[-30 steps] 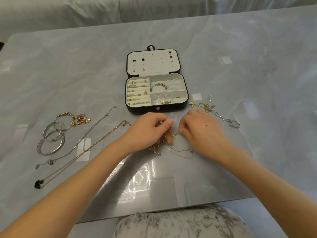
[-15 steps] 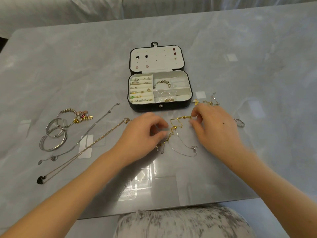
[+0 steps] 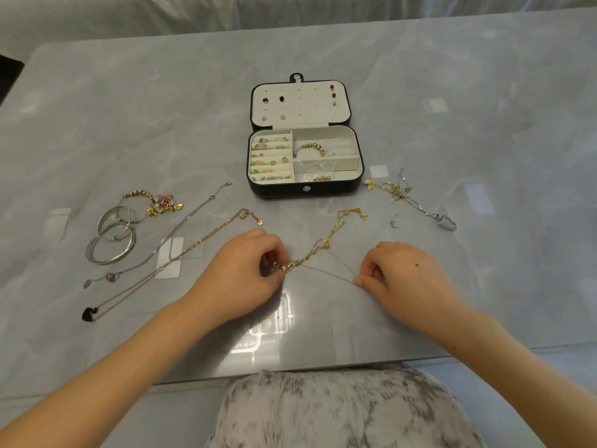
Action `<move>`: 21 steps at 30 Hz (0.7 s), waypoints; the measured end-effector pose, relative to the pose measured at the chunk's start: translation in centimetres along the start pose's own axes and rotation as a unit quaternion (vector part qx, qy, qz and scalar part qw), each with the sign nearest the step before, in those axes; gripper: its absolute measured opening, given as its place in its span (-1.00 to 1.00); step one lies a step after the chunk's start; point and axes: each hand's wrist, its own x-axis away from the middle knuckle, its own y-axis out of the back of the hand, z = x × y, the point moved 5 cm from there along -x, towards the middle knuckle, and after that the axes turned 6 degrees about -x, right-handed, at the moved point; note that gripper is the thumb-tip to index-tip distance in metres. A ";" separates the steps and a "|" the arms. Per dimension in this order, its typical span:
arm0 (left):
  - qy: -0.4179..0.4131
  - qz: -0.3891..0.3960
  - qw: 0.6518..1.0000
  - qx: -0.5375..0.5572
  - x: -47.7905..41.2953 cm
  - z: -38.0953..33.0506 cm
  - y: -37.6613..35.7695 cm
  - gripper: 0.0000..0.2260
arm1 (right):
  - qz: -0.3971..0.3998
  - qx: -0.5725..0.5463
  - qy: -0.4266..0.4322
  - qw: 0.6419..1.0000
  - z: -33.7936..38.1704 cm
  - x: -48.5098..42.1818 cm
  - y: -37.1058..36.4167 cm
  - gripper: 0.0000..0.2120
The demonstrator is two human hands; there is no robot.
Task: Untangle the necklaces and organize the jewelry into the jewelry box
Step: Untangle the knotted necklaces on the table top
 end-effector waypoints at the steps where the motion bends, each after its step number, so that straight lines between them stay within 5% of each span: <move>1: 0.004 0.006 1.000 -0.003 0.1 0.1 0.1 -0.89 | 0.008 0.000 -0.002 1.000 0.0 0.1 -0.1 -0.83; 8: 0.064 0.007 0.997 0.047 0.4 0.8 1.0 -0.84 | 0.025 0.004 -0.010 1.000 0.6 0.6 0.2 -0.83; 21: 0.160 0.038 0.959 0.231 -1.9 0.8 2.0 -0.89 | -0.066 -0.130 0.014 0.989 4.9 -3.8 -0.5 -0.95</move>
